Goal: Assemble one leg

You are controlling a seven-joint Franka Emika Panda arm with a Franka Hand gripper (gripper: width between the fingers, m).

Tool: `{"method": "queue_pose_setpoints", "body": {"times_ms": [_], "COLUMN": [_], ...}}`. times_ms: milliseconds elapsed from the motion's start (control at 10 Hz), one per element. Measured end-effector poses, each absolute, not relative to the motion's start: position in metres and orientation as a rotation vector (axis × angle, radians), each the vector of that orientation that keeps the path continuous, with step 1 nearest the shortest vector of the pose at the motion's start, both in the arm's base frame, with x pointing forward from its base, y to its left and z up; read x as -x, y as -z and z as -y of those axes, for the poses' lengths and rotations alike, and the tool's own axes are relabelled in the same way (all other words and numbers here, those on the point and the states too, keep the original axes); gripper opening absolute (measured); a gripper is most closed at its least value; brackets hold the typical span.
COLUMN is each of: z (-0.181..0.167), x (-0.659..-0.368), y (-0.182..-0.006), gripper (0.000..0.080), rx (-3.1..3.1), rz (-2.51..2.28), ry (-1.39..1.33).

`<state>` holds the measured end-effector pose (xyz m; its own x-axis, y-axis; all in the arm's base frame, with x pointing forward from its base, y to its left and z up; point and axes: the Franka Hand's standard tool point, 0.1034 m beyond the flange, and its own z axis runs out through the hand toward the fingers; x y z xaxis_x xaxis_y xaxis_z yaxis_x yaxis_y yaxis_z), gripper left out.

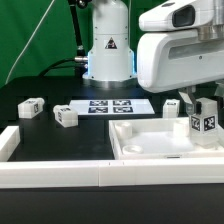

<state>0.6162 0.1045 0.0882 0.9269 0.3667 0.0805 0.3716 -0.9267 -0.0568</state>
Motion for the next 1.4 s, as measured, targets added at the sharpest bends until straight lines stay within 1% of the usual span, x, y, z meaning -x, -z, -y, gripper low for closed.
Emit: {"method": "queue_pose_setpoints", "body": {"times_ms": [300,400,600,1400], "z": [-0.107,-0.114,-0.121,-0.112], "x": [-0.616,-0.615,-0.613,-0.615], "y": [-0.088,-0.088,-0.087,-0.086], "gripper": [0.0294,0.0294,0.0294,0.0294], "rx": [3.020,3.031,3.056,2.855], "rz": [0.535,0.425,0.054,-1.129], "ry": [0.108,0.117,0.101,0.077]}}
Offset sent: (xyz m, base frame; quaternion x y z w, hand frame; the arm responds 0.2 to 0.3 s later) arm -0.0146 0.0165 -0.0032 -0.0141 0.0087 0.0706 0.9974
